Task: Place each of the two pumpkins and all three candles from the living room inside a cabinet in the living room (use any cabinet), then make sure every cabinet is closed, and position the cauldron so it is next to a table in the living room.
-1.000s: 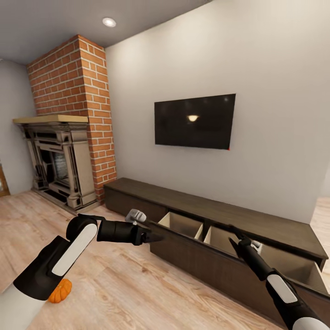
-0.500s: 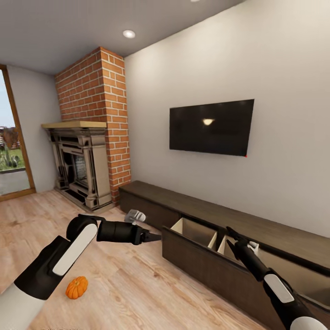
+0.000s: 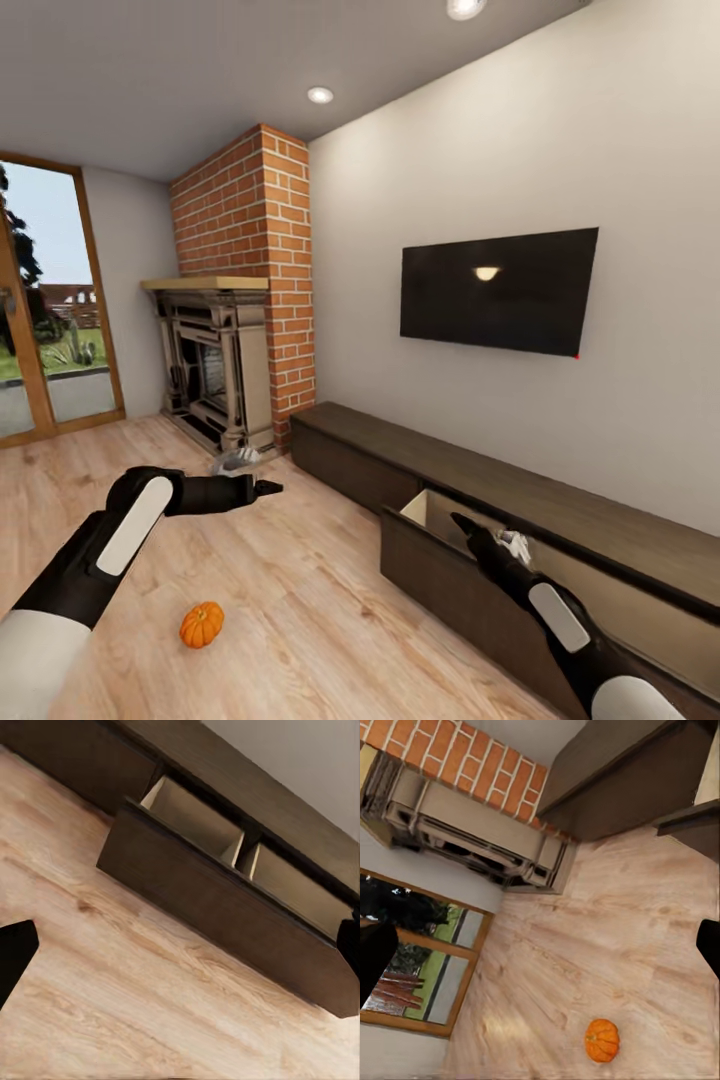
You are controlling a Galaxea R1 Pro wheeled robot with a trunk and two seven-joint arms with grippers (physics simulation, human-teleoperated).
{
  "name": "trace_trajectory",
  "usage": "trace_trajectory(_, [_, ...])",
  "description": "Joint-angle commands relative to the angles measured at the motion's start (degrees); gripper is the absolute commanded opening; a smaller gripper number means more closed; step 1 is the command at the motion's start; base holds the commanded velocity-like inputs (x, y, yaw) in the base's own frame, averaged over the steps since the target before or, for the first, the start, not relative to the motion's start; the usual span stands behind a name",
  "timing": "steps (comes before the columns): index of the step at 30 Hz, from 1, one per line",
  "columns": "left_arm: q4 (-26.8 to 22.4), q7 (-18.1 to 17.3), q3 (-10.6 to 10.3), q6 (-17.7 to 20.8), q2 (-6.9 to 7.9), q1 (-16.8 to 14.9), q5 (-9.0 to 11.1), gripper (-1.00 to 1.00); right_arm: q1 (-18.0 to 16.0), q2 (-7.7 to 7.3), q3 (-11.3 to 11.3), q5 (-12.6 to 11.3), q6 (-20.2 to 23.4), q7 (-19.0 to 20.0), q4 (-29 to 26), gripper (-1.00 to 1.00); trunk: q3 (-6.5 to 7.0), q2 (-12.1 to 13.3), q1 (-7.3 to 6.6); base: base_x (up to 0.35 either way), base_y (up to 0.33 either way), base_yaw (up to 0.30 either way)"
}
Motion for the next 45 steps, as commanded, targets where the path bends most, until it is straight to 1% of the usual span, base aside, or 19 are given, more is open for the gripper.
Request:
trace_trajectory(1, [1.2, 1.5, 0.4, 0.1, 0.03, -0.1, -0.5, 1.0, -0.2, 0.83, 0.8, 1.2, -0.3, -2.6, -0.9, 1.0, 0.19, 0.4, -0.23, 0.0, 0.0, 0.212])
trace_trajectory(5, [2.8, 8.7, 2.3, 0.1, -0.17, -0.2, -0.5, 1.0, -0.6, 3.41, 1.5, 6.2, -1.5, -9.4, -2.9, 1.0, 1.19, 2.0, -1.11, 0.0, 0.0, 0.212])
trace_trajectory(7, [3.0, 11.0, 3.1, 0.1, -0.22, -0.3, -0.5, 1.0, -0.9, 4.14, 1.7, 7.6, -1.7, -11.2, -3.2, 1.0, 1.69, 2.8, -1.55, 0.0, 0.0, 0.211])
trace_trajectory(8, [3.3, 13.0, 3.8, 0.1, -0.26, -0.3, -0.5, 1.0, -1.3, 4.71, 1.8, 9.0, -1.8, -12.7, -3.4, 1.0, 1.94, 3.2, -1.77, 0.0, 0.0, 0.211])
trace_trajectory(10, [3.6, 14.6, 4.2, 0.1, -0.28, -0.3, -0.5, 1.0, -1.6, 5.32, 1.9, 10.4, -1.9, -14.0, -3.5, 1.0, 2.44, 4.0, -2.21, 0.0, 0.0, 0.211])
trace_trajectory(11, [3.9, 16.3, 4.5, 0.1, -0.31, -0.3, -0.5, 1.0, -2.0, 6.56, 2.2, 12.8, -2.0, -16.1, -3.6, 1.0, 2.69, 4.4, -2.43, 0.0, 0.0, 0.211])
trace_trajectory(12, [4.0, 16.8, 4.6, 0.1, -0.32, -0.3, -0.5, 1.0, -2.1, 7.0, 2.3, 13.7, -2.0, -16.9, -3.7, 1.0, 2.94, 4.8, -2.65, 0.0, 0.0, 0.211])
trace_trajectory(15, [4.3, 18.4, 4.7, 0.1, -0.34, -0.3, -0.5, 1.0, -3.0, 9.06, 2.4, 18.5, -2.0, -21.3, -3.7, 1.0, 3.69, 6.0, -3.31, 0.0, 0.0, 0.211])
trace_trajectory(17, [4.4, 20.1, 4.8, -0.5, -0.34, -0.3, -0.6, 1.0, -3.4, 10.04, 2.5, 20.6, -2.0, -23.3, -3.7, 1.0, 4.19, 6.8, -3.75, 0.0, 0.0, 0.211])
trace_trajectory(19, [4.4, 21.7, 4.8, -1.1, -0.34, -0.3, -0.6, 1.0, -3.5, 10.45, 2.5, 21.5, -2.0, -24.0, -3.7, 1.0, 4.69, 7.6, -4.19, 0.0, 0.0, 0.211])
trace_trajectory(21, [4.4, 24.7, 4.8, -2.1, -0.39, -0.3, -0.6, 1.0, -3.7, 10.8, 2.5, 22.2, -2.0, -24.7, -3.6, 1.0, 5.19, 8.4, -4.62, 0.0, 0.0, 0.211])
trace_trajectory(22, [4.5, 26.8, 4.7, -3.2, -0.41, -0.3, -0.6, 1.0, -3.8, 10.93, 2.5, 22.5, -2.0, -25.0, -3.6, 1.0, 5.44, 8.8, -4.84, 0.0, 0.0, 0.211])
trace_trajectory(25, [5.3, 30.1, 4.4, -6.0, -0.44, -0.3, -0.8, 1.0, -3.8, 11.07, 2.6, 22.8, -2.0, -25.7, -3.6, 1.0, 6.19, 10.0, -5.5, 0.0, 0.0, 0.211])
trace_trajectory(29, [8.8, 31.8, 4.0, -7.9, -0.86, -0.5, -1.1, 1.0, -4.1, 11.2, 3.0, 22.9, -2.0, -28.1, -3.6, 1.0, 7.19, 11.6, -6.38, 0.0, 0.0, 0.211])
trace_trajectory(34, [10.4, 32.5, 3.0, -8.5, -1.99, -0.6, -1.1, 1.0, -4.5, 11.29, 6.9, 23.0, -1.9, -30.8, -3.6, 1.0, 8.44, 13.6, -7.48, 0.0, 0.0, 0.211])
trace_trajectory(40, [10.6, 32.8, 2.9, -9.2, -2.52, -0.6, -1.0, 1.0, -5.4, 11.35, 9.3, 22.9, -1.6, -35.2, -3.6, 1.0, 9.04, 14.0, -7.7, 0.0, 0.0, 0.211])
trace_trajectory(41, [10.6, 33.2, 2.9, -9.3, -2.56, -0.6, -0.9, 1.0, -5.9, 11.46, 10.9, 22.9, -1.4, -37.2, -3.4, 1.0, 9.11, 14.0, -7.7, 0.0, 0.0, 0.192])
trace_trajectory(44, [10.6, 34.4, 2.9, -9.4, -2.62, -0.6, -0.9, 1.0, -6.7, 11.7, 13.4, 22.8, -0.6, -41.8, -3.2, 1.0, 9.29, 14.0, -7.7, 0.0, 0.0, 0.167])
trace_trajectory(45, [10.6, 35.3, 2.9, -9.4, -2.63, -0.6, -0.9, 1.0, -7.0, 12.3, 14.8, 22.8, 0.7, -45.5, -3.1, 1.0, 9.32, 14.0, -7.7, 0.0, 0.0, 0.093])
